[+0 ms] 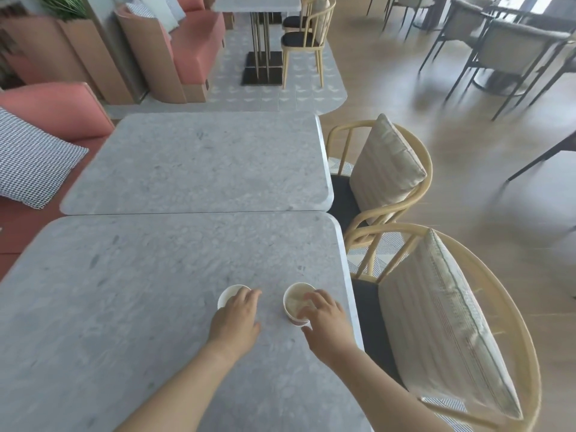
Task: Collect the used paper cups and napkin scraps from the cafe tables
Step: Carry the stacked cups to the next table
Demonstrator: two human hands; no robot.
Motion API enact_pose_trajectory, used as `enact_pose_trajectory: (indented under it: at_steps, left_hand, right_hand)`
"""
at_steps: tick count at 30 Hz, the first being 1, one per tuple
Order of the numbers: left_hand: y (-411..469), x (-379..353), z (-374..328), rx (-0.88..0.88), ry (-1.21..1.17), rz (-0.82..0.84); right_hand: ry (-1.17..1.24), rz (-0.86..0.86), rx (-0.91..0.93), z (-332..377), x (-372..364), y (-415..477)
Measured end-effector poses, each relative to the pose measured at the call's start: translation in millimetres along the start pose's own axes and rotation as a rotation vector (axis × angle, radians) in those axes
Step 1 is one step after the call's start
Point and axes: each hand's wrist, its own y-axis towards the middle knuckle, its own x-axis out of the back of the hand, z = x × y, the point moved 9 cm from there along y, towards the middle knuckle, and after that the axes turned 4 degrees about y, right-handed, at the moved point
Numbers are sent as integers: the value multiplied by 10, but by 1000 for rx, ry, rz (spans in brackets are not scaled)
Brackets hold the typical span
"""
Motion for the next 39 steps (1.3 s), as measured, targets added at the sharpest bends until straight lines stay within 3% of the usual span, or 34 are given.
enact_pose_trajectory:
  at_steps: [6,14,24,39]
  left_hand:
    - [-1,-149,100,2,142,128]
    - [-135,410,-138,-201,-61,-28]
    - [-681,1148,-795,-631,-138,-219]
    - [-1961,1883,-2166,-1256,-213,-413]
  right_hand:
    - [14,-41,-73,3,144,0]
    - [107,-259,-146,245,620,-347]
    - [93,-553,-287,523,1174,-1202]
    - [-115,-801,-519,903,2085,-2903]
